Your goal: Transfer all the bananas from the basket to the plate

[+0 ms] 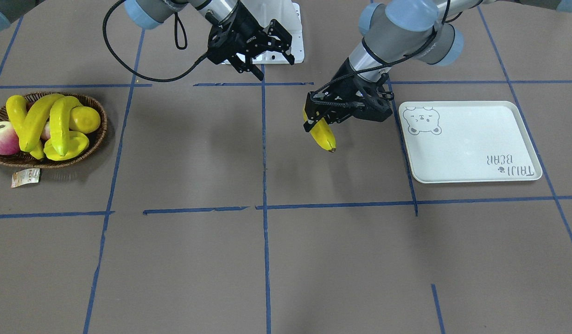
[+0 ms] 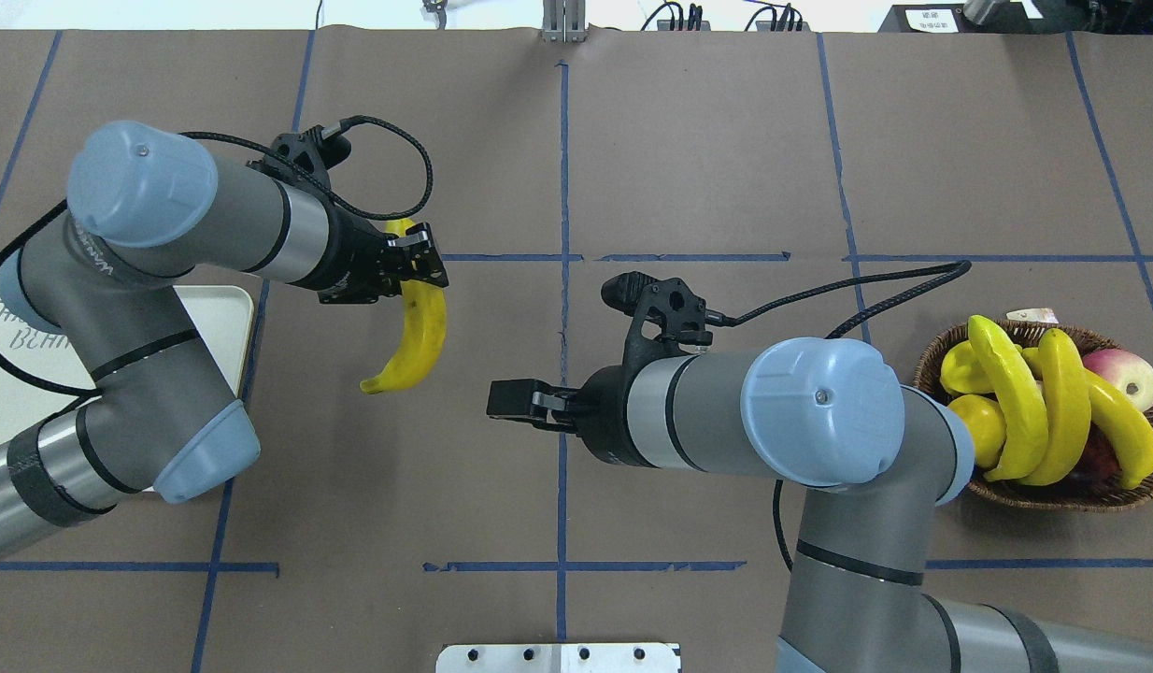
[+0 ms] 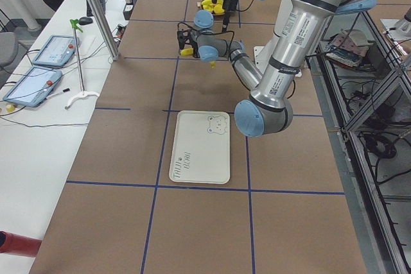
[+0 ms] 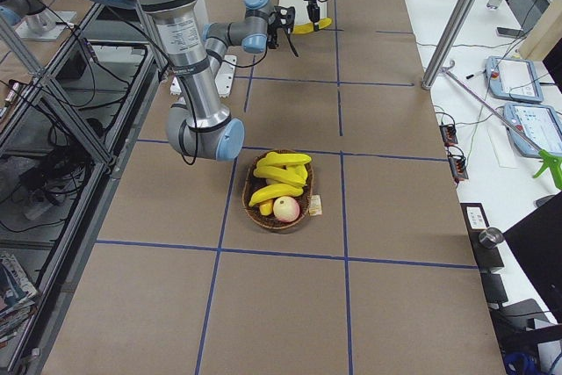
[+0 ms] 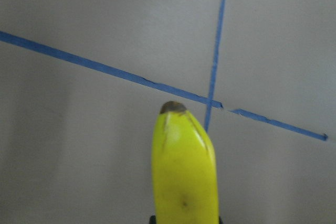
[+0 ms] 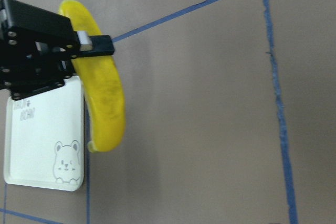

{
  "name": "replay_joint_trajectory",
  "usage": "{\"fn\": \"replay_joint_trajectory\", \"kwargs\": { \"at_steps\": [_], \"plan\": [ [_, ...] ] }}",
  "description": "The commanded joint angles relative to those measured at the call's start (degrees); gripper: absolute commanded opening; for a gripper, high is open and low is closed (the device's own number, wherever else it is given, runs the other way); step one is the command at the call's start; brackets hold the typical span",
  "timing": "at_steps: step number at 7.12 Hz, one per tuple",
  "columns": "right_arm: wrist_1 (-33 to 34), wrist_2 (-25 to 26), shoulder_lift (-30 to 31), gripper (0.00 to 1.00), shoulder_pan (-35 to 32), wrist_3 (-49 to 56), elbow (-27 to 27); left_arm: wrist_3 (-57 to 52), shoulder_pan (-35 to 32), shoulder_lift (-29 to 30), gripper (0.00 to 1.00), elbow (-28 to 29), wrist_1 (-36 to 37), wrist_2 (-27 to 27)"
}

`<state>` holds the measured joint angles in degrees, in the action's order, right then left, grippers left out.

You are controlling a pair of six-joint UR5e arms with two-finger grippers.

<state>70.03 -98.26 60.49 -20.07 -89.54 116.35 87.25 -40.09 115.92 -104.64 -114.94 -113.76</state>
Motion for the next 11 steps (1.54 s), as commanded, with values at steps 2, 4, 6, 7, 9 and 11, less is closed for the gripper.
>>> {"fn": "replay_joint_trajectory", "kwargs": {
  "at_steps": [2,4,6,7,9,11],
  "plan": [
    [17.6,-6.6,0.3,1.0,-5.0,3.3,4.9,-9.4,-2.0,-3.4,0.0,-7.8,20.6,0.2],
    [22.7,-9.6,1.1,1.0,-8.1,10.0,5.5,-9.2,-5.1,-7.6,0.0,-11.4,30.2,-0.1],
    [24.5,-11.5,4.3,1.0,-11.0,17.2,5.6,-9.3,-12.2,-15.9,0.0,-11.5,29.3,-0.6],
    [24.6,-12.6,6.0,1.0,-12.7,20.9,6.2,-9.6,-15.2,-18.9,0.0,-11.5,28.2,-0.6],
    [24.5,-17.5,9.1,1.0,-17.0,26.0,6.6,-15.8,-19.2,-27.2,0.0,-10.8,19.2,-0.8],
    [24.5,-17.9,12.1,1.0,-18.4,29.1,7.7,-16.7,-19.5,-32.4,0.0,-6.1,9.7,-4.0]
  ]
}}
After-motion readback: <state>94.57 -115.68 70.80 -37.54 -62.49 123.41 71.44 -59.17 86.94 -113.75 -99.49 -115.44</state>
